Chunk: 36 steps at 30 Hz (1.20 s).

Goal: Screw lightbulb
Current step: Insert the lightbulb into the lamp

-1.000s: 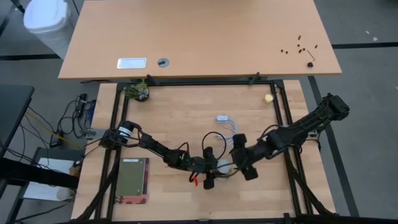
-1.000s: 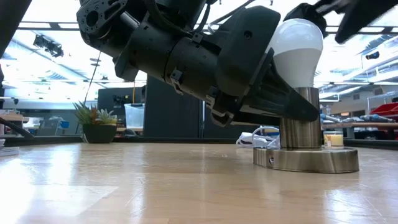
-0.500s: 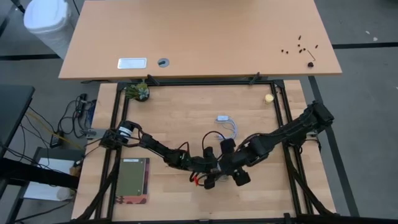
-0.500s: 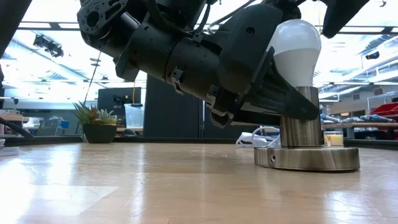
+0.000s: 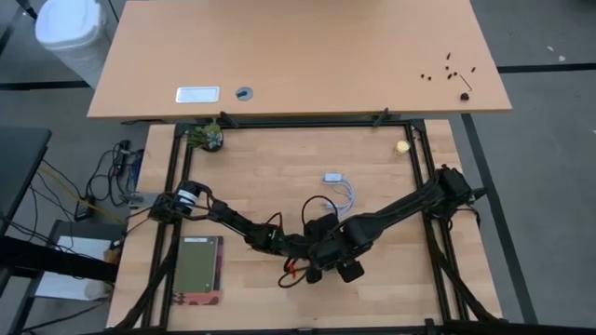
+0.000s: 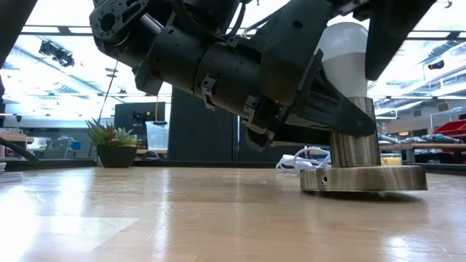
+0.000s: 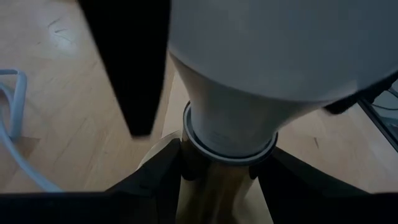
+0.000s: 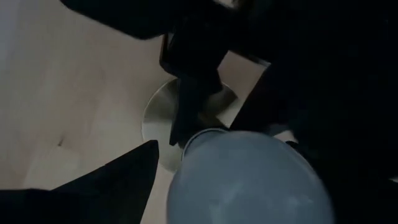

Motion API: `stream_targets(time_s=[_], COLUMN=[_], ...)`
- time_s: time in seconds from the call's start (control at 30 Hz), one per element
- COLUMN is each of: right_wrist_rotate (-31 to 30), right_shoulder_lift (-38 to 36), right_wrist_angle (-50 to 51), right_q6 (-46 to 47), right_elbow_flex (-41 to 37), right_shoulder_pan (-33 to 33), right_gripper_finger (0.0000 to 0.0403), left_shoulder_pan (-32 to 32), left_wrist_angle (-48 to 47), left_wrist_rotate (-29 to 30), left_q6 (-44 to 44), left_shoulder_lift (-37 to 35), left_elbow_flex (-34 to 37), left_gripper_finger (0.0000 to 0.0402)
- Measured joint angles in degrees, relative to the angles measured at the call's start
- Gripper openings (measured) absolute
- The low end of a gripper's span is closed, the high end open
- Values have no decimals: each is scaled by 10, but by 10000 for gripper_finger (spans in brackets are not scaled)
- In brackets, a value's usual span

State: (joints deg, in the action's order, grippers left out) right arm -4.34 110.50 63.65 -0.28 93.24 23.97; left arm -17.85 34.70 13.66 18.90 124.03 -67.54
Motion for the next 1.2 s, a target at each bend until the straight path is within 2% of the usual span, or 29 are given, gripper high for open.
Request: stream_targets(time_s=[0.17, 0.33, 0.57, 0.87, 1.2], right_wrist_rotate=[0, 46, 49, 29, 19], right_shoulder_lift=[5, 5, 5, 5, 5], right_wrist_angle=[18, 21, 14, 14, 19], right_q6=[1, 46, 95, 176, 395], right_elbow_flex=[0, 0, 0, -1, -1], right_shoulder_pan=[-4, -24, -30, -23, -23], right_gripper_finger=[338, 303, 260, 280, 276], left_shoulder_pan=[0, -2, -6, -6, -7], left_wrist_angle=[-1, -6, -10, -16, -1], left_wrist_rotate=[3, 14, 33, 36, 66], left_q6=[-7, -35, -69, -62, -34], left_shoulder_lift=[0, 1, 2, 2, 3], left_elbow_flex=[0, 0, 0, 0, 0], left_gripper_finger=[189, 189, 189, 189, 189])
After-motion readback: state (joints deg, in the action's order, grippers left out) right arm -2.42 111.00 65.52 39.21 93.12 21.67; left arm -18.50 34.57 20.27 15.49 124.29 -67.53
